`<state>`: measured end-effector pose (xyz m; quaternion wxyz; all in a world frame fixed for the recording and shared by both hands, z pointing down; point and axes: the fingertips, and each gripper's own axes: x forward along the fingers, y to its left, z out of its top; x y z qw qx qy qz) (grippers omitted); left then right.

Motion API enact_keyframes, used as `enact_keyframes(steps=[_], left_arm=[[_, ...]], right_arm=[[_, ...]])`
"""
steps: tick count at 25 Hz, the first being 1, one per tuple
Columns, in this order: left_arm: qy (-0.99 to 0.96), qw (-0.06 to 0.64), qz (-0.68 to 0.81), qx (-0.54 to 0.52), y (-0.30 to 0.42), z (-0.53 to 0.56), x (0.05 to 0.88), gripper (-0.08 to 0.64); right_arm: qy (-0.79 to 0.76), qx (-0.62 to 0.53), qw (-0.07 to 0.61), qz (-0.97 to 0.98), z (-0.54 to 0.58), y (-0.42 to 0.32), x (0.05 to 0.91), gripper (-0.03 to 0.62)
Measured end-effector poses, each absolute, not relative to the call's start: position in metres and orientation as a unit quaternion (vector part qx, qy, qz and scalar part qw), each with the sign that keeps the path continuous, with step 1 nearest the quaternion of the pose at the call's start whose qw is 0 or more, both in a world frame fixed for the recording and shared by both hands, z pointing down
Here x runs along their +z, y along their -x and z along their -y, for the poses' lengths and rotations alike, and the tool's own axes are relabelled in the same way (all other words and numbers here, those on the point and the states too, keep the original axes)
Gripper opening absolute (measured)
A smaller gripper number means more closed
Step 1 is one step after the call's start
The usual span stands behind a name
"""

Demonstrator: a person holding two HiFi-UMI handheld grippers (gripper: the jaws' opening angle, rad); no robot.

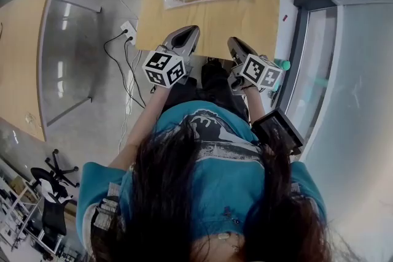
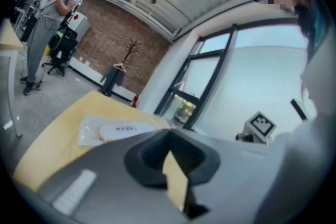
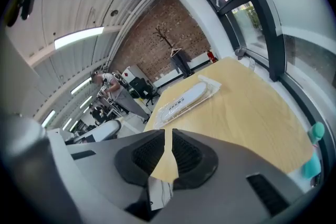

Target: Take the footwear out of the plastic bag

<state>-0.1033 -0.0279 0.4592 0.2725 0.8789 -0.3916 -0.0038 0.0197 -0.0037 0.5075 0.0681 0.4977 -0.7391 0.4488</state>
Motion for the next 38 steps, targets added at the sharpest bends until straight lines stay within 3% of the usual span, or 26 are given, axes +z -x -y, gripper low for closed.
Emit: enact_keyframes(steps=[4, 12, 15, 20, 31, 38], left_arm=[[-0.872, 0.273, 0.407, -0.002, 0.087, 0.054, 0.461, 0.005], [-0.866, 0.285, 0.411, 0.019, 0.042, 0.092, 0.481, 0.005], [-0.864, 0.287, 0.412, 0.034, 0.026, 0.102, 0.489, 0.005], [-0.856, 0.293, 0.423, 0.052, 0.016, 0.115, 0.5, 0.005], [-0.821, 0.314, 0.473, 0.05, 0.037, 0.117, 0.505, 0.005], [-0.814, 0.319, 0.483, 0.05, 0.028, 0.106, 0.511, 0.006]], right_arm=[[-0.478, 0.498, 0.045, 0.723, 0.043, -0.042, 0.523, 0.049], [-0.436, 0.521, 0.082, 0.729, 0.105, -0.084, 0.562, 0.054], [-0.412, 0.543, 0.084, 0.727, 0.127, -0.092, 0.579, 0.142], [-0.413, 0.56, 0.08, 0.713, 0.167, -0.104, 0.604, 0.181], [-0.426, 0.607, 0.02, 0.67, 0.214, -0.103, 0.627, 0.206], [-0.371, 0.661, -0.066, 0.649, 0.23, -0.096, 0.631, 0.199]])
